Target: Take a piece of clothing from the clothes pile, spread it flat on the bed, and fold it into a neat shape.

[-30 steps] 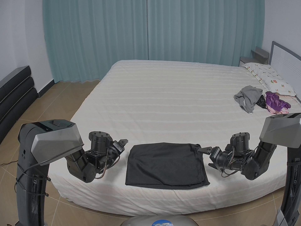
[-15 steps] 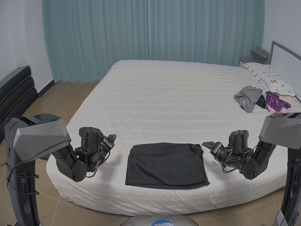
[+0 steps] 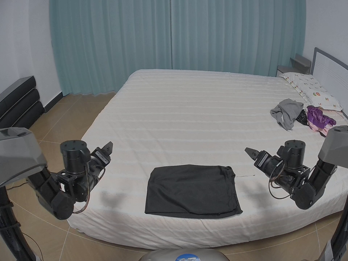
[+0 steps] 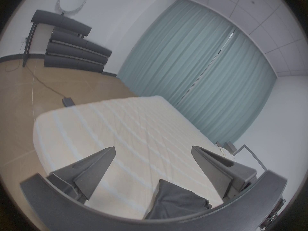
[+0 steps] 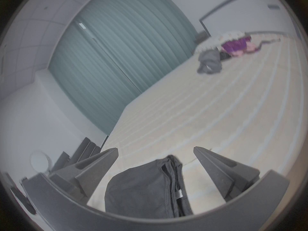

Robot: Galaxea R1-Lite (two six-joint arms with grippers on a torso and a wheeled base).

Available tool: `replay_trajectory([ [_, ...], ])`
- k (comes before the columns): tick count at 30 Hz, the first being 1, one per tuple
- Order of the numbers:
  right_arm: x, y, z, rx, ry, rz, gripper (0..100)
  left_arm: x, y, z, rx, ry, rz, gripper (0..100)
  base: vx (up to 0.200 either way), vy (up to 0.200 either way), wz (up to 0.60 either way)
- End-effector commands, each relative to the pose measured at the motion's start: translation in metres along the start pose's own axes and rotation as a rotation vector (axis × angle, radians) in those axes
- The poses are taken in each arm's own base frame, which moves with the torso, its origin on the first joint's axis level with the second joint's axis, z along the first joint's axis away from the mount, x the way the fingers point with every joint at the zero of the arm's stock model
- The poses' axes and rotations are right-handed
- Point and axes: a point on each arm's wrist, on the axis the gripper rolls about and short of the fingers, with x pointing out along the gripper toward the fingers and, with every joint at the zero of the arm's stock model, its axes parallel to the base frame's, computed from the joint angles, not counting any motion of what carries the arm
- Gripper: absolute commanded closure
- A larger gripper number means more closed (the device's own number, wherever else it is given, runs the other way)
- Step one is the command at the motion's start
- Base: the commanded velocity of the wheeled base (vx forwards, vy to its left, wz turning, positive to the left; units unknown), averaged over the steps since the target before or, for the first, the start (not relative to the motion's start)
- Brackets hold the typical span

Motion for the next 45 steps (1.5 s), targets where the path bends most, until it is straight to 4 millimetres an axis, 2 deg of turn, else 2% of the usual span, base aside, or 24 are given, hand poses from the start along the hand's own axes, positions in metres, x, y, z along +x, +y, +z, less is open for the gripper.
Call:
replay_trajectory([
  [1, -0.049, 0.008, 0.018, -0.149, -0.129, 0.057, 0, -0.053, 0.003, 0.038, 0.04, -0.146, -0.044, 0, 0.0, 0.0, 0.0],
  [4, -0.061, 0.007, 0.02, -0.205, -0.18, 0.065, 0, -0.063, 0.004, 0.048, 0.057, -0.218, -0.037, 0, 0.0, 0.0, 0.0],
  [6, -0.08, 0.007, 0.023, -0.257, -0.226, 0.087, 0, -0.08, 0.006, 0.061, 0.094, -0.305, -0.048, 0, 0.0, 0.0, 0.0],
  [9, -0.098, 0.011, 0.032, -0.284, -0.268, 0.111, 0, -0.105, 0.009, 0.071, 0.15, -0.361, -0.072, 0, 0.0, 0.0, 0.0],
  [10, -0.098, 0.011, 0.032, -0.284, -0.268, 0.111, 0, -0.105, 0.009, 0.071, 0.15, -0.361, -0.072, 0, 0.0, 0.0, 0.0],
  [11, -0.107, 0.015, 0.039, -0.281, -0.301, 0.131, 0, -0.121, 0.009, 0.077, 0.175, -0.389, -0.092, 0, 0.0, 0.0, 0.0],
  [13, -0.116, 0.016, 0.043, -0.303, -0.322, 0.135, 0, -0.137, 0.011, 0.081, 0.21, -0.418, -0.106, 0, 0.0, 0.0, 0.0],
  [15, -0.118, 0.016, 0.043, -0.314, -0.323, 0.13, 0, -0.14, 0.012, 0.082, 0.219, -0.424, -0.107, 0, 0.0, 0.0, 0.0],
  [16, -0.129, 0.012, 0.043, -0.358, -0.333, 0.123, 0, -0.154, 0.016, 0.084, 0.277, -0.444, -0.106, 0, 0.0, 0.0, 0.0],
  [17, -0.13, 0.012, 0.044, -0.359, -0.336, 0.123, 0, -0.155, 0.017, 0.084, 0.279, -0.446, -0.107, 0, 0.0, 0.0, 0.0],
  [18, -0.143, 0.013, 0.046, -0.379, -0.362, 0.136, 0, -0.167, 0.021, 0.085, 0.308, -0.462, -0.109, 0, 0.0, 0.0, 0.0],
  [24, -0.176, 0.009, 0.047, -0.439, -0.387, 0.132, 0, -0.195, 0.03, 0.088, 0.382, -0.523, -0.111, 0, 0.0, 0.0, 0.0],
  [26, -0.182, 0.007, 0.046, -0.442, -0.388, 0.133, 0, -0.2, 0.031, 0.09, 0.392, -0.54, -0.113, 0, 0.0, 0.0, 0.0],
  [29, -0.201, 0.006, 0.048, -0.454, -0.428, 0.143, 0, -0.221, 0.036, 0.095, 0.426, -0.584, -0.118, 0, 0.0, 0.0, 0.0],
  [40, -0.254, -0.004, 0.051, -0.586, -0.424, 0.065, 0, -0.275, 0.063, 0.092, 0.513, -0.513, -0.072, 0, 0.0, 0.0, 0.0],
  [45, -0.282, -0.008, 0.054, -0.608, -0.387, -0.017, 0, -0.31, 0.078, 0.093, 0.559, -0.428, -0.036, 0, 0.0, 0.0, 0.0],
])
